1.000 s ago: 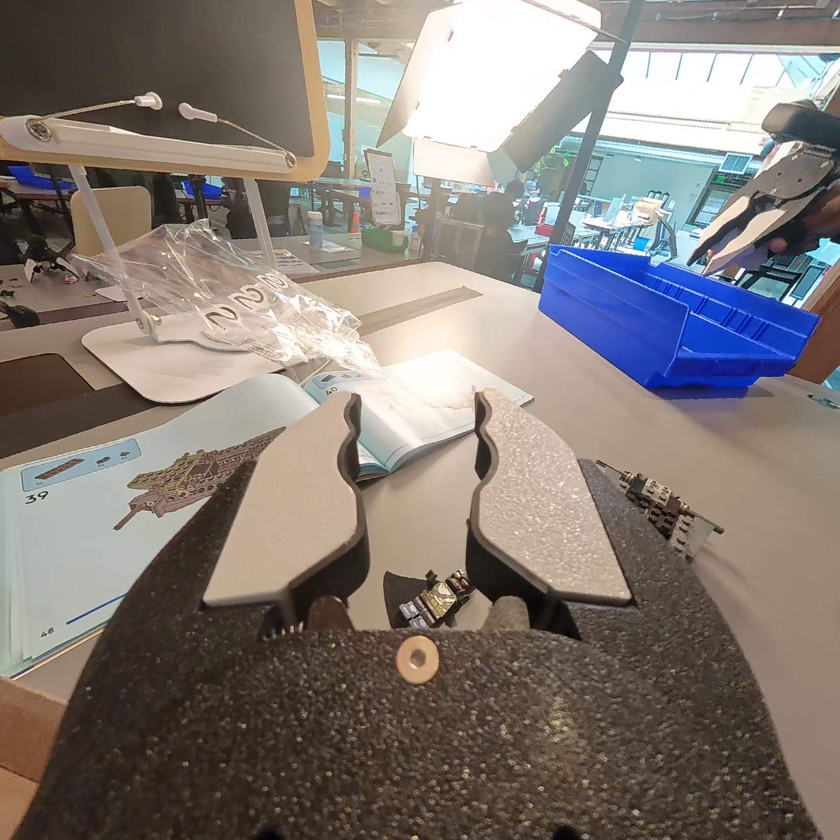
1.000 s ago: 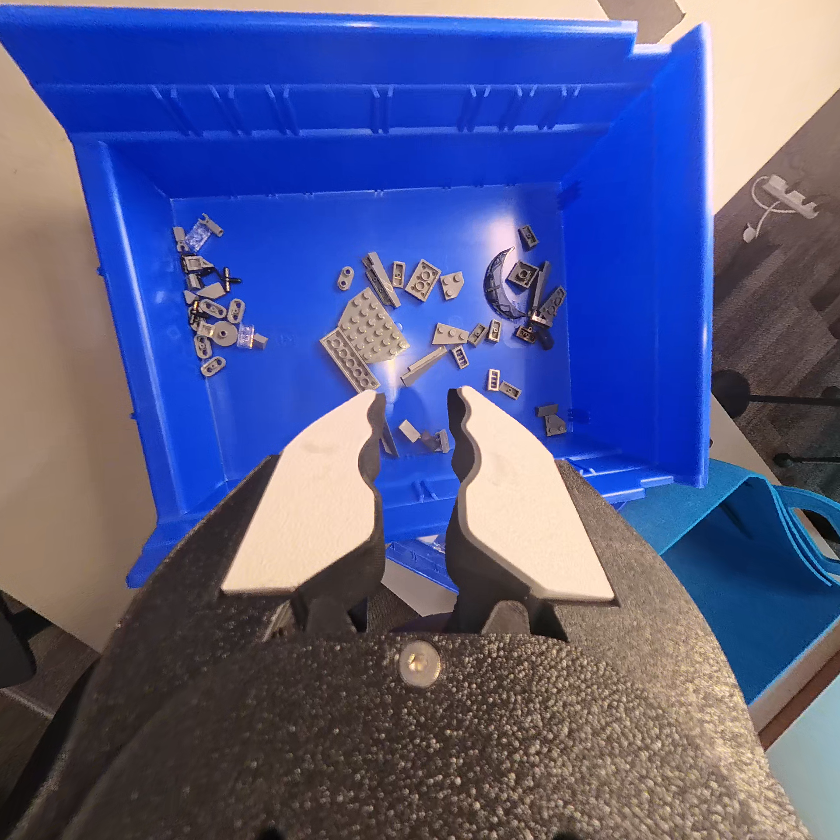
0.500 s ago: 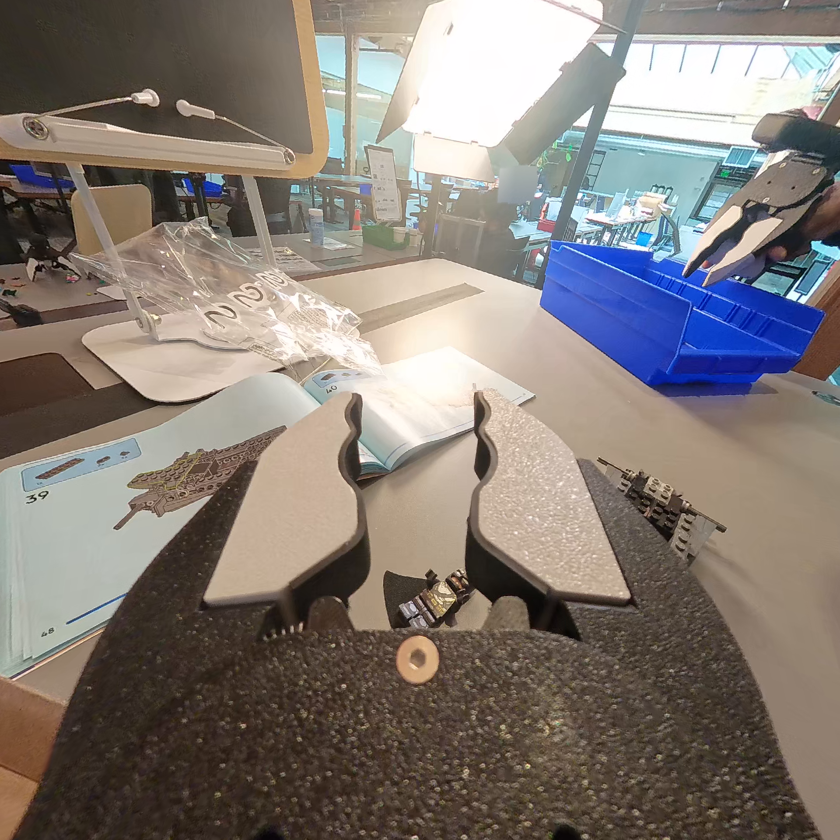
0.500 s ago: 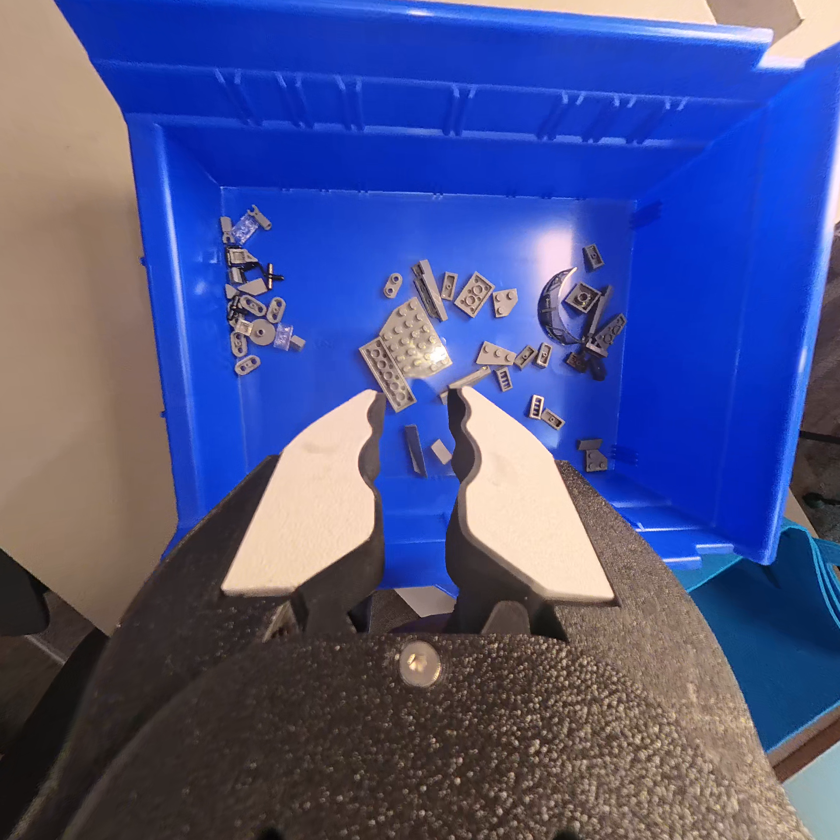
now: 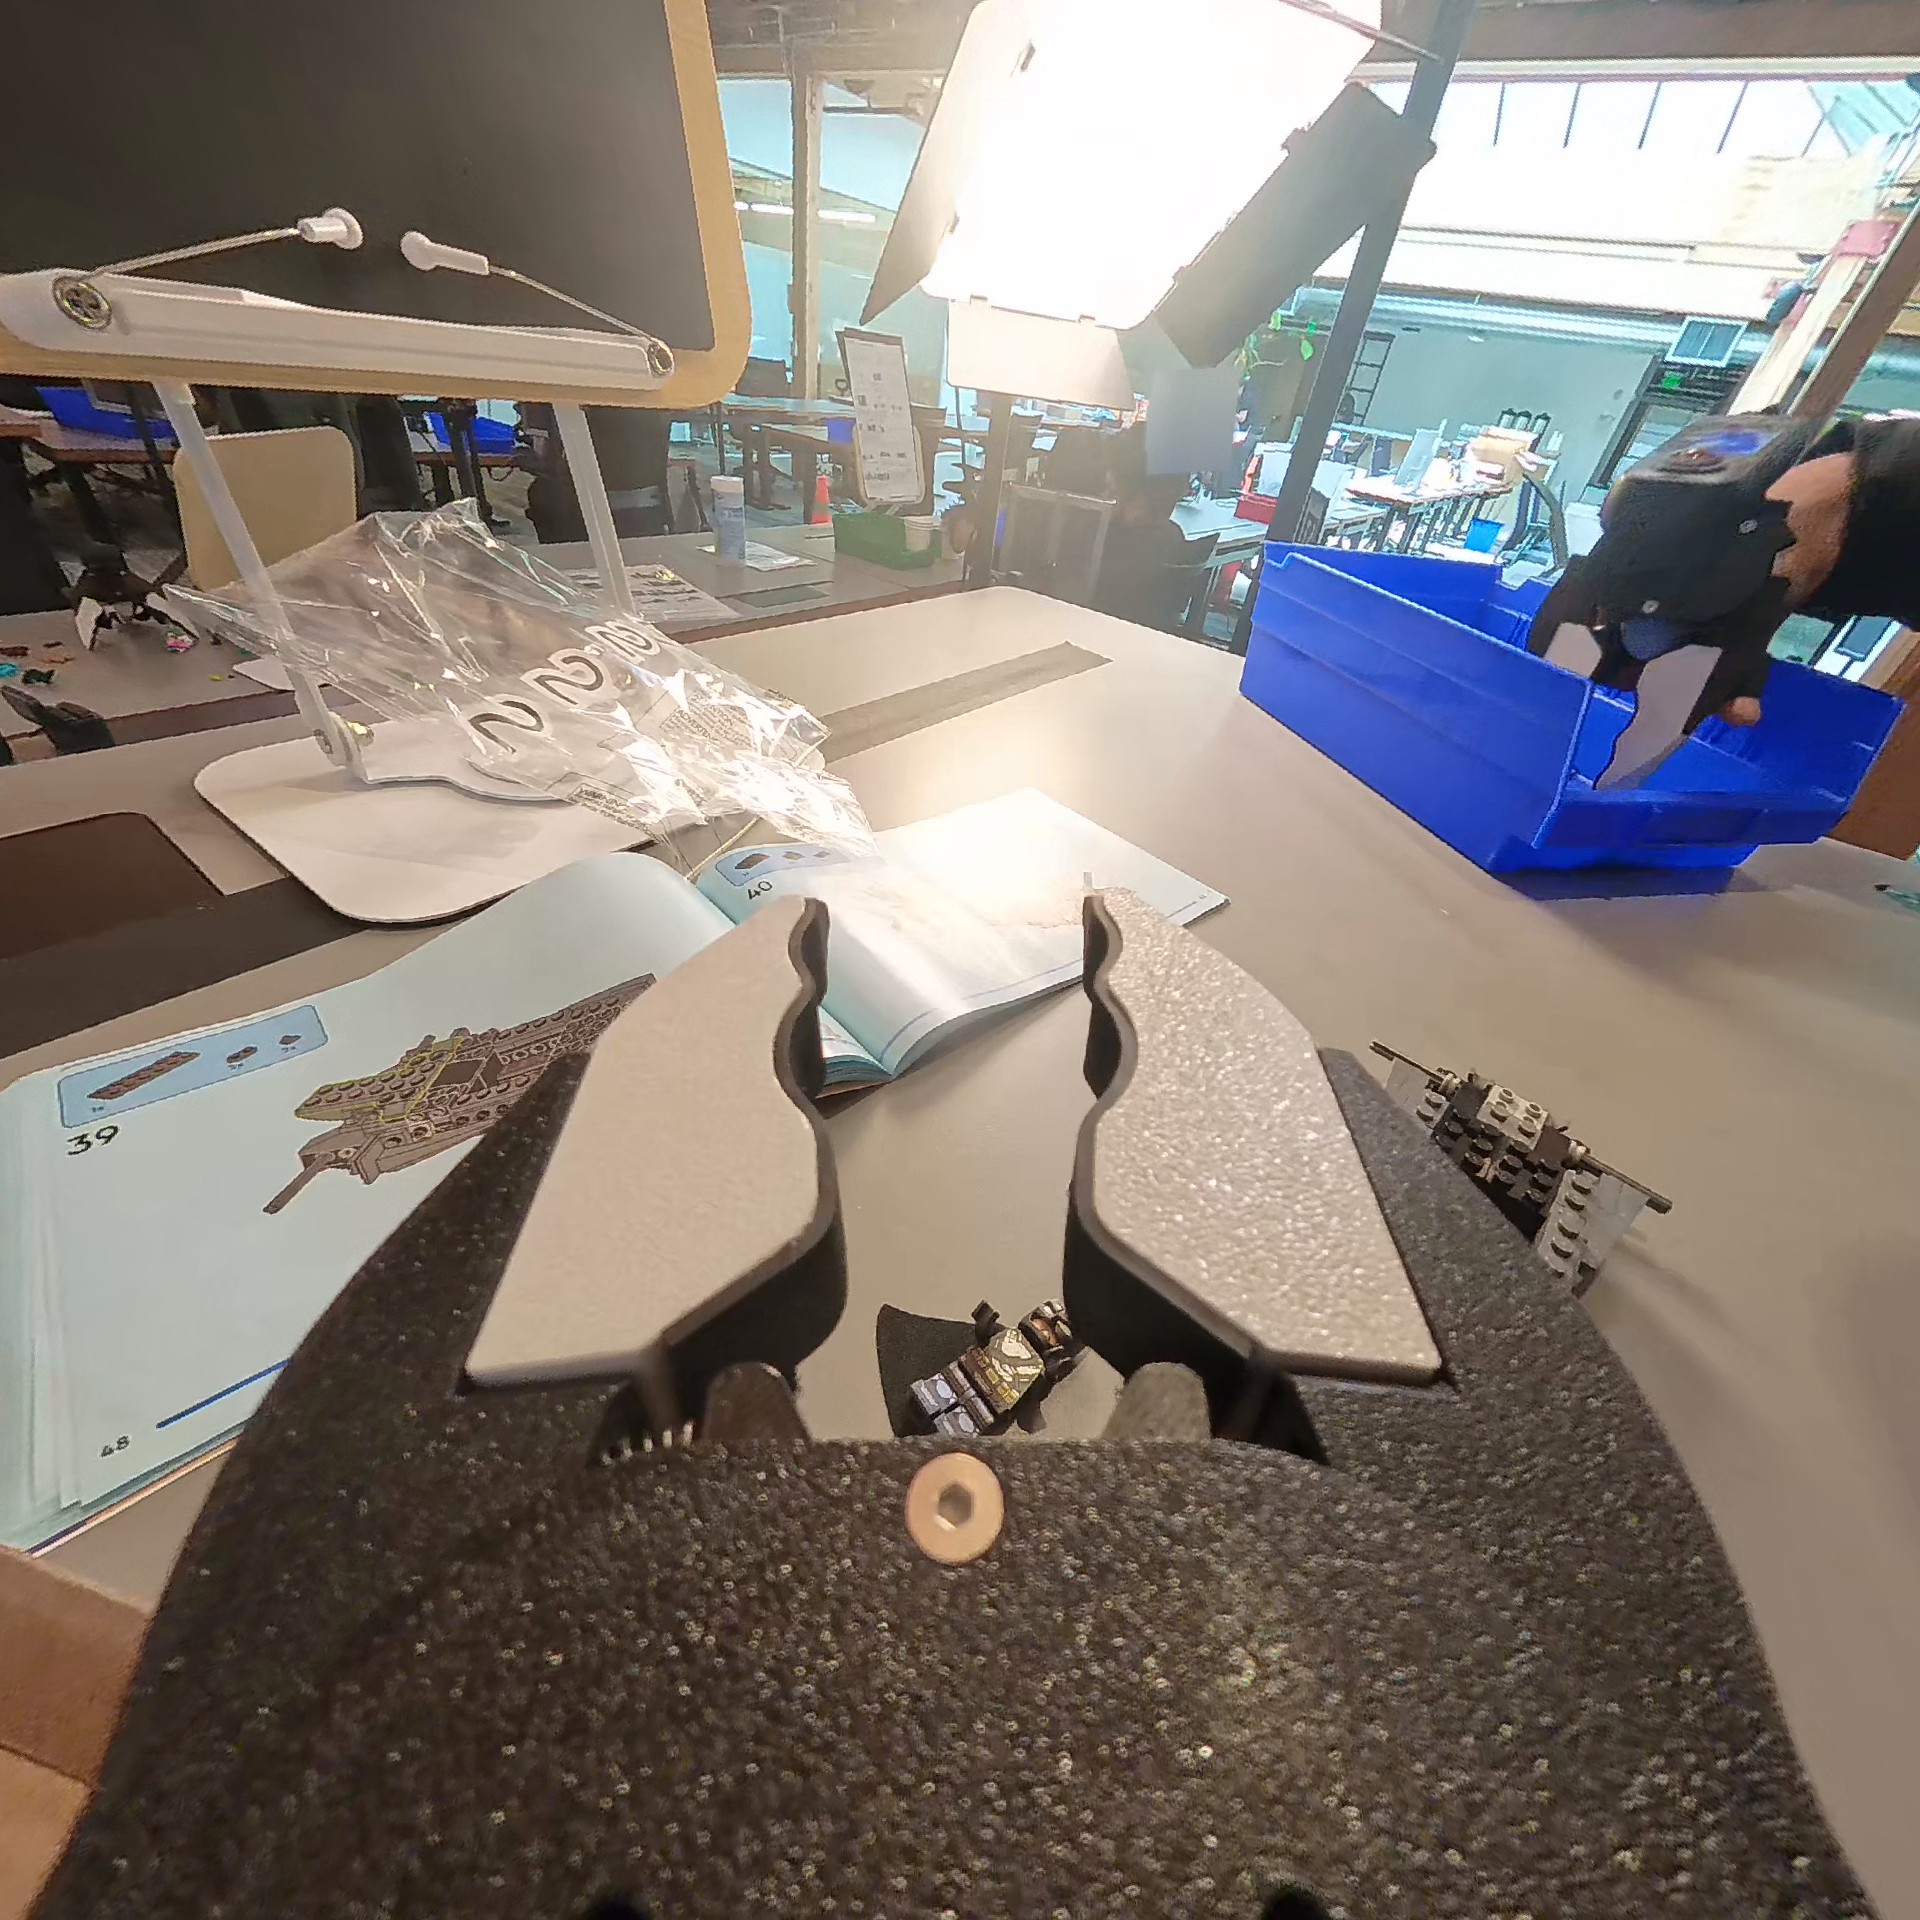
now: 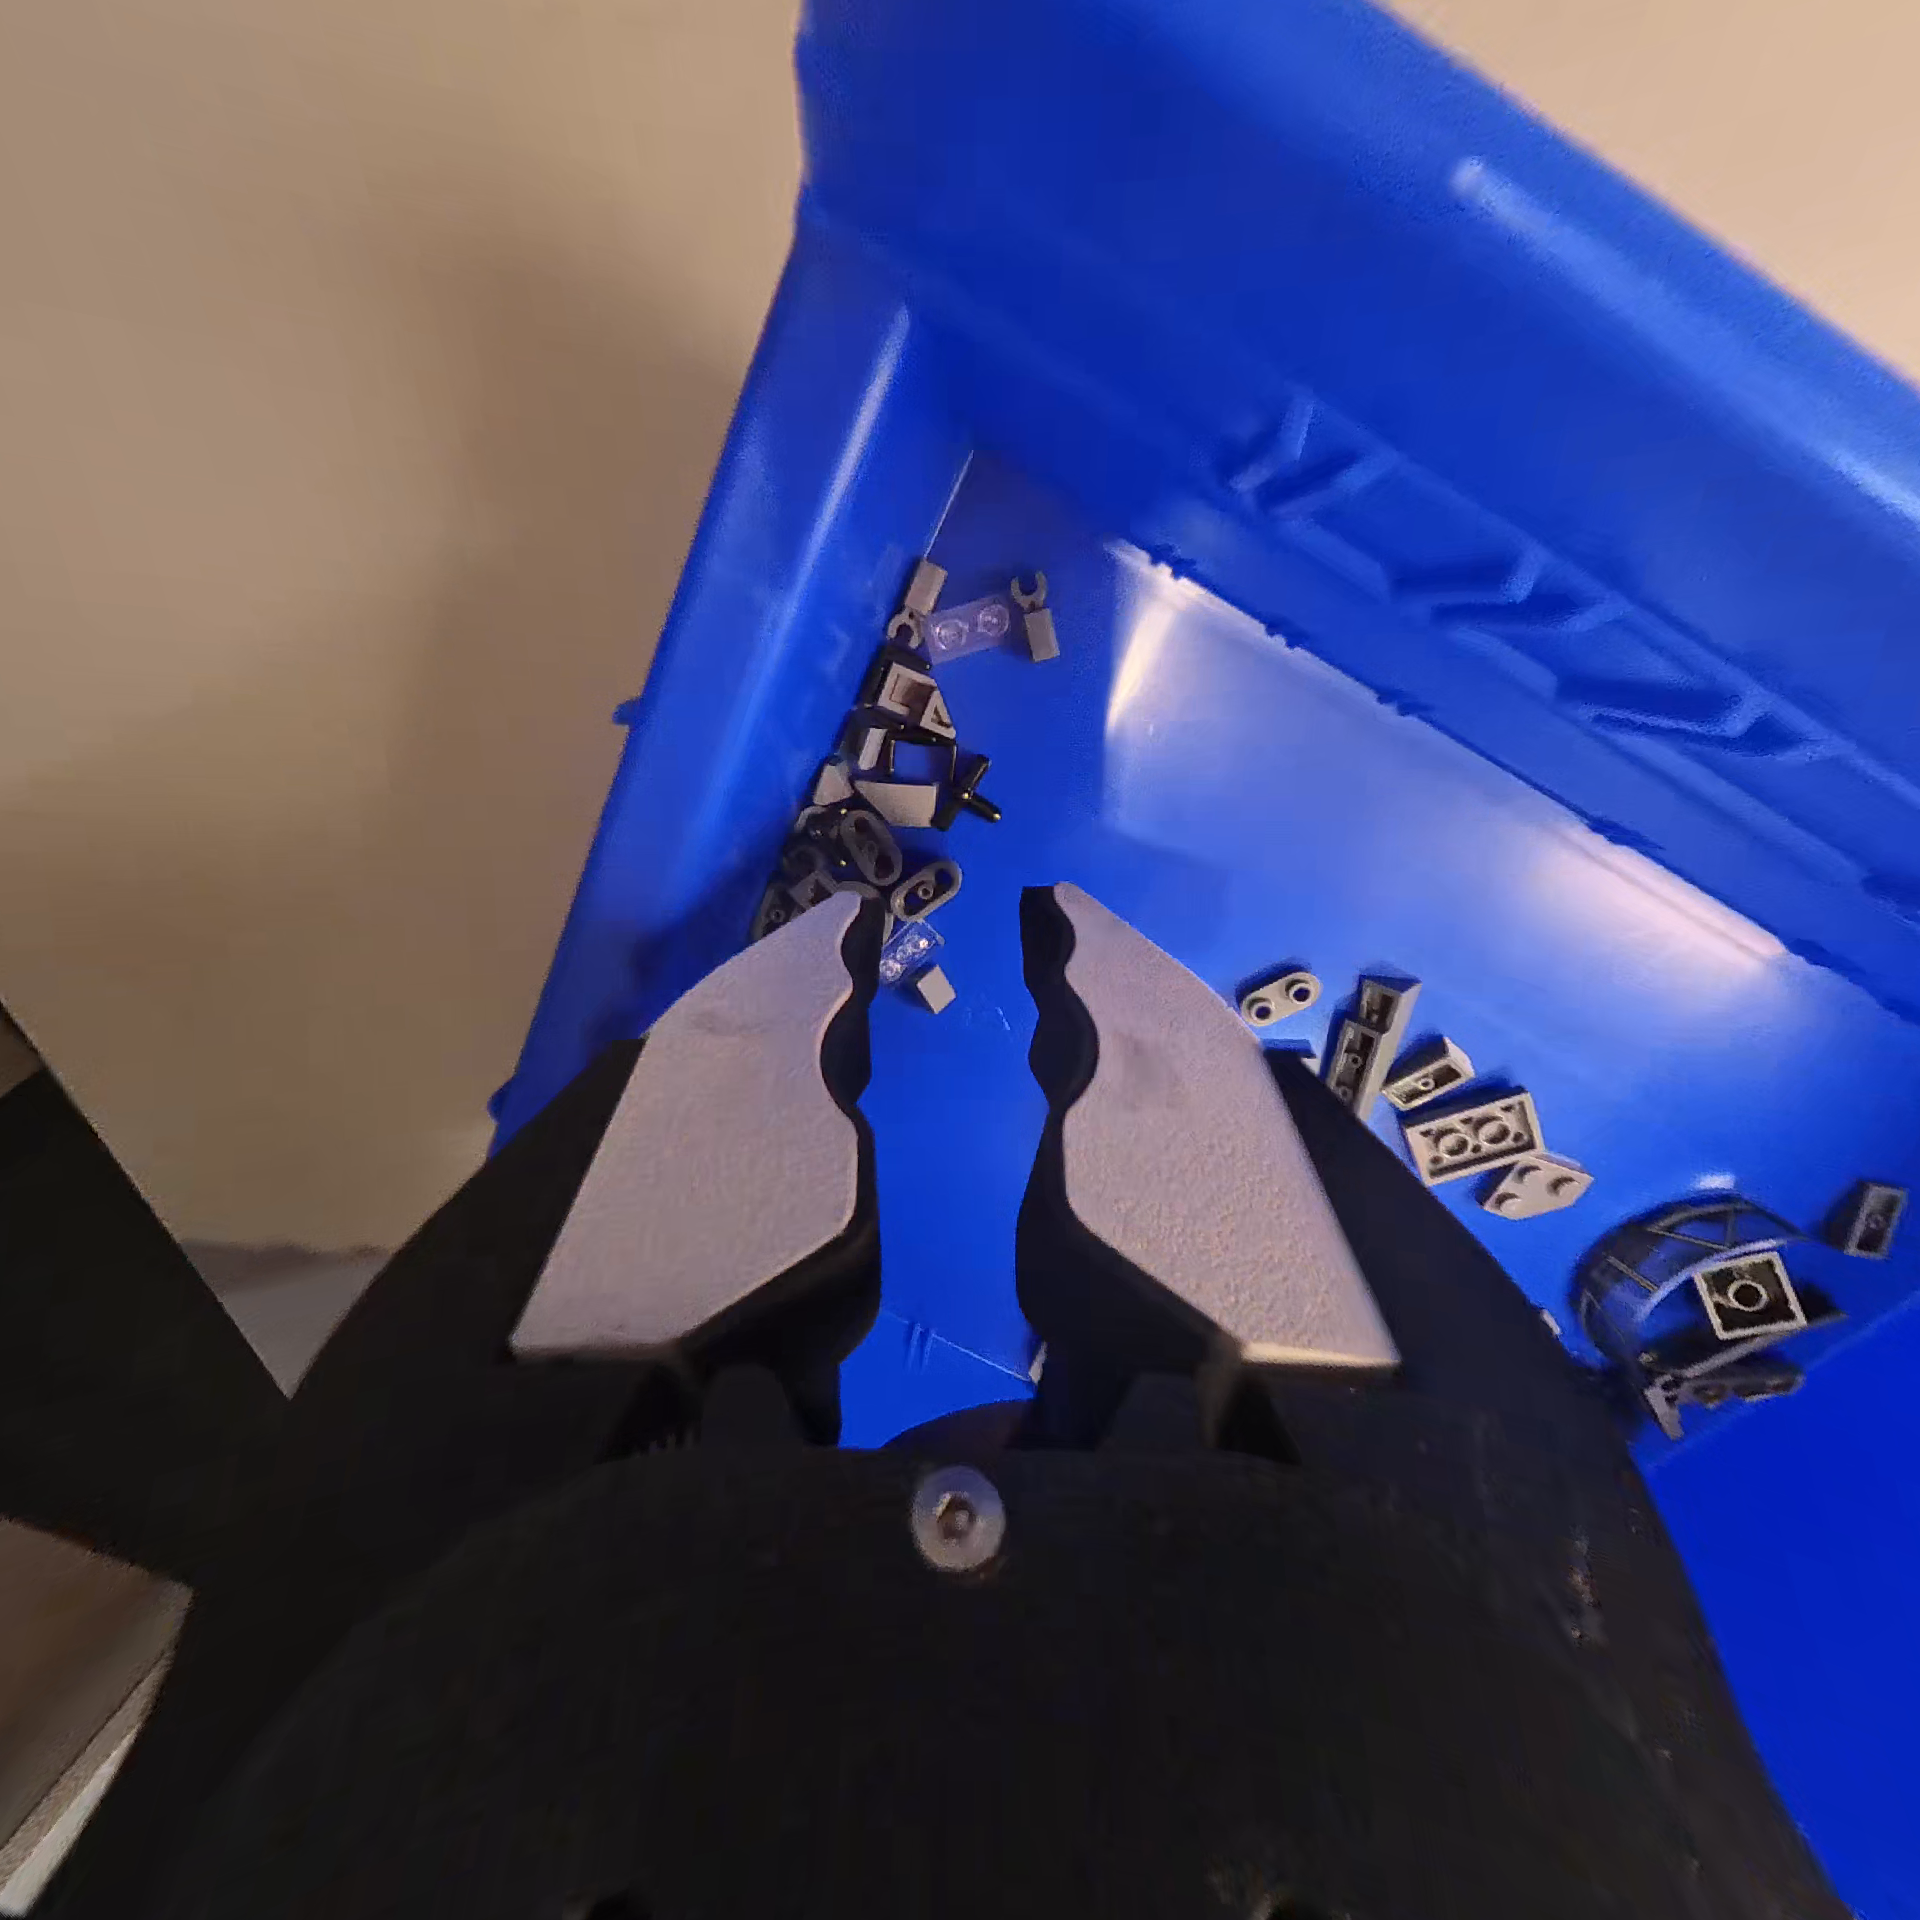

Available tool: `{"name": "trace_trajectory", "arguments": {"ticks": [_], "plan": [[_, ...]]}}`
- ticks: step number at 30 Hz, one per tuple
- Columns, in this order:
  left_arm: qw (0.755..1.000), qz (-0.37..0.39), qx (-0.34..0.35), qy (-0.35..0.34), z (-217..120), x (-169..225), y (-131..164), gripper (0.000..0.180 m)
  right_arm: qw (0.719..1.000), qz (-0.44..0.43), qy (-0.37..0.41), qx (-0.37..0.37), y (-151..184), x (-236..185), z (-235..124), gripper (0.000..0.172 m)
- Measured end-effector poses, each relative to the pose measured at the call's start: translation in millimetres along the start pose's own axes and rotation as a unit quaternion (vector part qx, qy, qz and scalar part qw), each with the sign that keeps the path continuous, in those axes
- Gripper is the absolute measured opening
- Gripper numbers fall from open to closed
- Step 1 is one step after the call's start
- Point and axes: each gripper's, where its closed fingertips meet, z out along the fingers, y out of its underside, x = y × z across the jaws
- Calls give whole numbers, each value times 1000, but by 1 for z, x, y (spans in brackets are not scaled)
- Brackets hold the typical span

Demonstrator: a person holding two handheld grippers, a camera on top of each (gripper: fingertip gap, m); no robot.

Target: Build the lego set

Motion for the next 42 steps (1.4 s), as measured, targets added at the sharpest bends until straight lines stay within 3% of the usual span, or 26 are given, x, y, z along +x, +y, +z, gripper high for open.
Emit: {"name": "trace_trajectory", "arguments": {"ticks": [6, 15, 32, 38, 42], "plan": [[1000, -4, -1, 0, 0, -1, 0, 48, 1000, 9, -3, -21, 6, 1, 15, 26], [1000, -7, -1, -2, 1, -2, 0, 48, 1000, 9, -8, -4, 6, 0, 16, 7], [1000, -6, 0, 0, 0, -1, 0, 47, 999, 0, 40, 12, 9, 7, 7, 6], [1000, -10, 1, 2, 0, -1, 0, 47, 995, 26, 63, 78, -11, 4, -30, 6], [1000, -10, 0, 4, 0, -1, 0, 47, 985, 72, 85, 131, -41, -20, -58, 6]]}}
